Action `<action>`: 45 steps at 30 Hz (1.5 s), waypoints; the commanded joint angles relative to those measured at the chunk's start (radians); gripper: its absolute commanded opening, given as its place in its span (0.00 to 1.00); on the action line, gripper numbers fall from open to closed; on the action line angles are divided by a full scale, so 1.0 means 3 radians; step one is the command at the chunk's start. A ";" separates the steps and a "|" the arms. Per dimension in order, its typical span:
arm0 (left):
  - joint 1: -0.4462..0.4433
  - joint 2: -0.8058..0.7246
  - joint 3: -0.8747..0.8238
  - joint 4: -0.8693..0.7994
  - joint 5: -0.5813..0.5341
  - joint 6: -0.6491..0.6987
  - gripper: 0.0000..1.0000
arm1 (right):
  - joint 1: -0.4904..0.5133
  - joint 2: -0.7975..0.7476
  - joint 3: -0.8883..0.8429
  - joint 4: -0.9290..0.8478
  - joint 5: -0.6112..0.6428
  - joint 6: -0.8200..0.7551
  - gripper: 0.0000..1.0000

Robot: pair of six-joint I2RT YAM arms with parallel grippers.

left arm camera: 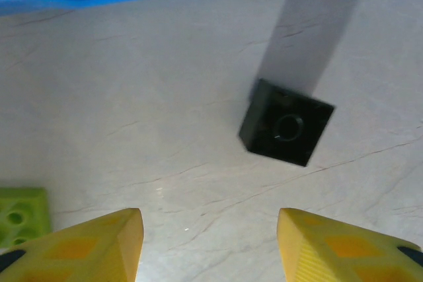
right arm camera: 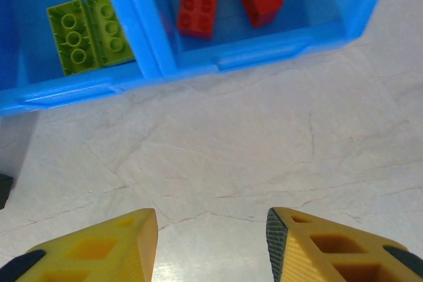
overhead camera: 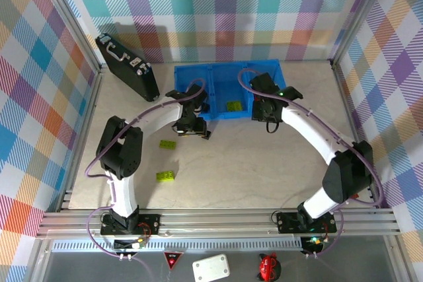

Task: Sort the legos into containers by color
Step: Pick up the lego from the center of the table.

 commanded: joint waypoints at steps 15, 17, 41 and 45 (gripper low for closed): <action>-0.0232 0.0746 0.0859 -0.0383 -0.0232 0.0126 0.54 | -0.0359 -0.0745 -0.0494 -0.0135 0.0063 -0.0015 0.49; -0.0232 0.0799 0.0913 -0.0391 -0.0206 0.0145 0.54 | -0.0365 -0.0765 -0.0498 -0.0148 0.0063 -0.0016 0.49; -0.0232 0.0951 0.0969 -0.0376 -0.0178 0.0181 0.41 | -0.0375 -0.0822 -0.0551 -0.0171 0.0043 0.0031 0.49; -0.0229 0.0897 0.0933 -0.0370 -0.0184 0.0172 0.39 | -0.0374 -0.0832 -0.0546 -0.0173 0.0033 0.0032 0.49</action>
